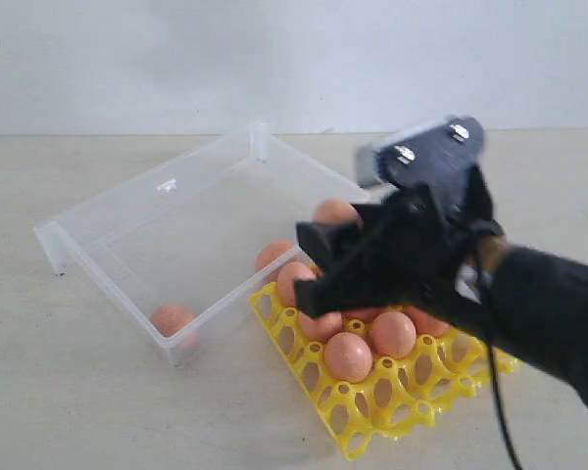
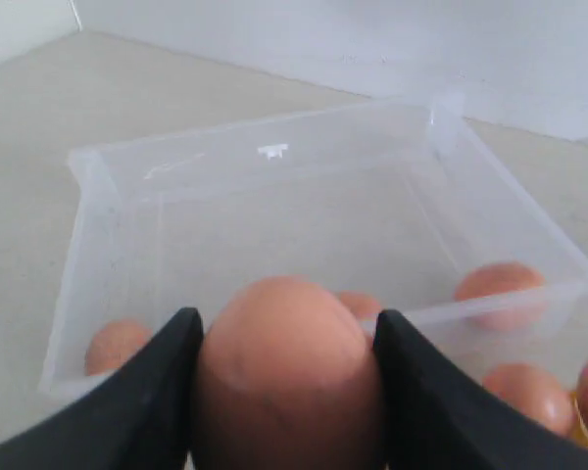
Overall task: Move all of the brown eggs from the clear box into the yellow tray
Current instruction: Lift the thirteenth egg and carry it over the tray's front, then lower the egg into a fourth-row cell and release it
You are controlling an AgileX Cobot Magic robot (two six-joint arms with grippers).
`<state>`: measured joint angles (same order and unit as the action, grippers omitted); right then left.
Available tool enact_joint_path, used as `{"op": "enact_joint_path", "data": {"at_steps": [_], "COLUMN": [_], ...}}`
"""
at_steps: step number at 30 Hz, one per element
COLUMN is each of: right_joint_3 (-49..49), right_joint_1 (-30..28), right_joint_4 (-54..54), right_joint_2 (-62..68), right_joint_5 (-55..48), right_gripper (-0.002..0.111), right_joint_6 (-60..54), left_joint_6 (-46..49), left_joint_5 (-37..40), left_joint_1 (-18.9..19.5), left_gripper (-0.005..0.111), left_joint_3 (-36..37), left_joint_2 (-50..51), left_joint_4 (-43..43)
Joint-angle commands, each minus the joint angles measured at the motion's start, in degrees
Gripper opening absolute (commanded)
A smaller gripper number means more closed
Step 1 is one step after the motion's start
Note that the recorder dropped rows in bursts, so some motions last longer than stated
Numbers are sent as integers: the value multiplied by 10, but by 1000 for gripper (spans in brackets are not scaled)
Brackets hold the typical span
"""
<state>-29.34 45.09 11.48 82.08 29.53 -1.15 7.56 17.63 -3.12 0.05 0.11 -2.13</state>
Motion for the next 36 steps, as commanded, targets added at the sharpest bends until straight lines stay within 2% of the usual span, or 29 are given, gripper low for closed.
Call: {"op": "enact_joint_path", "data": {"at_steps": [1, 2, 3, 6, 8, 10, 11, 13, 14, 25, 31, 36], "right_joint_3": [146, 158, 160, 160, 160, 159, 151, 131, 127, 126, 126, 126], "right_joint_1": [1, 1, 1, -7, -50, -120, -167, -219, -226, -229, -229, -229], "right_joint_4": [-280, -394, -432, -427, -427, -453, -511, -624, -655, -655, -588, -582], "right_joint_2": [-105, -118, -118, -93, -61, -6, 33, 87, 105, 153, 152, 152], "right_joint_5": [80, 79, 78, 75, 94, 145, 193, 268, 292, 261, 250, 179], "right_gripper": [0, 0, 0, 0, 0, 0, 0, 0, 0, 0, 0, 0], "right_joint_6": [232, 331, 353, 334, 321, 325, 357, 419, 426, 395, 331, 321], "left_joint_6": [0, 0, 0, 0, 0, 0, 0, 0, 0, 0, 0, 0], "left_joint_5": [-5, -5, -5, -5, -5, -5, -5, -5, -5, -5, -5, -5], "left_joint_1": [2, 2, 2, 2, 2, 2, 2, 2, 2, 2, 2, 2], "left_gripper": [-4, -4, -4, -4, -4, -4, -4, -4, -4, -4, -4, -4], "left_joint_3": [-1, -1, -1, -1, -1, -1, -1, -1, -1, -1, -1, -1], "left_joint_2": [-1, -1, -1, -1, -1, -1, -1, -1, -1, -1, -1, -1], "left_joint_4": [1, 1, 1, 1, 1, 1, 1, 1, 1, 1, 1, 1]}}
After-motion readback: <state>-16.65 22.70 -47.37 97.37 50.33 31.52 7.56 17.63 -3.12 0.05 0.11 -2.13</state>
